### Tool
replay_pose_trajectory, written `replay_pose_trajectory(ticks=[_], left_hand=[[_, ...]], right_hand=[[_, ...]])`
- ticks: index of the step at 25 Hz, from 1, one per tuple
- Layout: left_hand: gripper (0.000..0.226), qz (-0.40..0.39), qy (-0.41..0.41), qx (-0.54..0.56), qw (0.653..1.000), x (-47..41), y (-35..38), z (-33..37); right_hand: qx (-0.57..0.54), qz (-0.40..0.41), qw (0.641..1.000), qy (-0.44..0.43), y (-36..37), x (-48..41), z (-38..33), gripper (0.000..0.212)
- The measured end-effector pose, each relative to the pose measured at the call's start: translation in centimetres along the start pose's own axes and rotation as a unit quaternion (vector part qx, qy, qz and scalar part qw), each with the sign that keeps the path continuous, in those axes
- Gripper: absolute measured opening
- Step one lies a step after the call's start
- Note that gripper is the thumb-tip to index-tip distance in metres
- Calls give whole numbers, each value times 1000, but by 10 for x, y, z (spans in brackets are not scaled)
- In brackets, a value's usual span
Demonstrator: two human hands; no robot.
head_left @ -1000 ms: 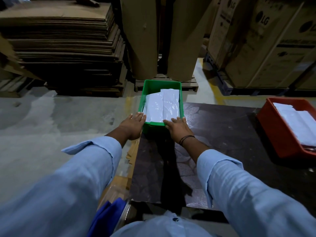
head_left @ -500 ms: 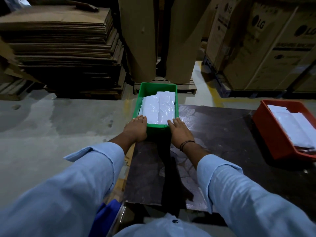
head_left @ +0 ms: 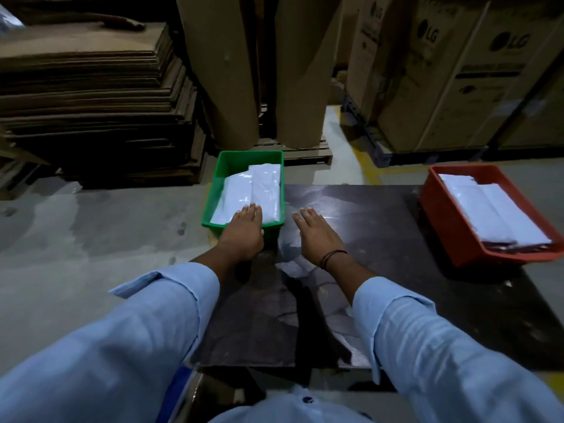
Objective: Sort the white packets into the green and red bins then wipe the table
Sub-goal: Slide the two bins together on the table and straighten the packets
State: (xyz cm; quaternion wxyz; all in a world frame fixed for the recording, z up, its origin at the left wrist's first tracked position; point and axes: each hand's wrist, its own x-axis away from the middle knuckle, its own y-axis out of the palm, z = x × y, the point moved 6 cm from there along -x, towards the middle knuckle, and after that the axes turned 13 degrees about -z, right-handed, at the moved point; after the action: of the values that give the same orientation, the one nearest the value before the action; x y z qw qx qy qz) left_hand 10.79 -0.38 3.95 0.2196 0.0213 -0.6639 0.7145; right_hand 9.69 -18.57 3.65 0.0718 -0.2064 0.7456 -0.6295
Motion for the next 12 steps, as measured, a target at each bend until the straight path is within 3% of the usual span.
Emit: replay_pose_trajectory(ticks=[4,12], left_hand=[[66,27,71,-16,997,-28,-2,107],[68,6,216,-7,976,-56,30,341]], right_hand=[[-33,38,996,70,-14,52,88,64],[-55,114,964,235,-52,204,275,60]])
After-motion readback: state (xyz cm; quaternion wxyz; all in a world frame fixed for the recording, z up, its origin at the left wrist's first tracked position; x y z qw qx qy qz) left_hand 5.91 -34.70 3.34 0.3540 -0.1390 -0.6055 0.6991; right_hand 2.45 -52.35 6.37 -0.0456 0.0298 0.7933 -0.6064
